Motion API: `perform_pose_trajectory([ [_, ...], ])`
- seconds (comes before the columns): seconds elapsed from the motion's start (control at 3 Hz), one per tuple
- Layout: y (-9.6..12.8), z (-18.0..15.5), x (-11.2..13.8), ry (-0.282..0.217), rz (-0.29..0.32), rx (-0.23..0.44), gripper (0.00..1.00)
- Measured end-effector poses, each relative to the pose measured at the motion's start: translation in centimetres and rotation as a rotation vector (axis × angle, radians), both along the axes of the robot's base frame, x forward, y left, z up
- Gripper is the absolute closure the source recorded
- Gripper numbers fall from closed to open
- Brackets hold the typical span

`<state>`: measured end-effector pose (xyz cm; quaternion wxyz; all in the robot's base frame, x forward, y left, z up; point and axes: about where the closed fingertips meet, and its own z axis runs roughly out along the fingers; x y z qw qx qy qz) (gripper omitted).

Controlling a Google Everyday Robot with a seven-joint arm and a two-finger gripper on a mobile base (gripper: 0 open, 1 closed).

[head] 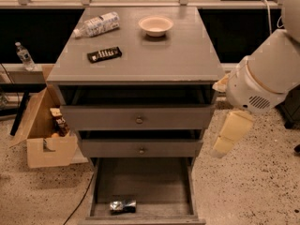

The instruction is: Pick redbull can from bottom drawer and place on counter

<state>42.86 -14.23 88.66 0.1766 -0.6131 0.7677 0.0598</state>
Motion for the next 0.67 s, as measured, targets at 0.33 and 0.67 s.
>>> perform_pose_trajectory([
  [0.33, 0.0, 0.0, 0.0, 0.000, 0.000, 0.000, 0.00],
  [0.67, 1.5, -4.0, 0.4, 0.026, 0.005, 0.023, 0.00],
])
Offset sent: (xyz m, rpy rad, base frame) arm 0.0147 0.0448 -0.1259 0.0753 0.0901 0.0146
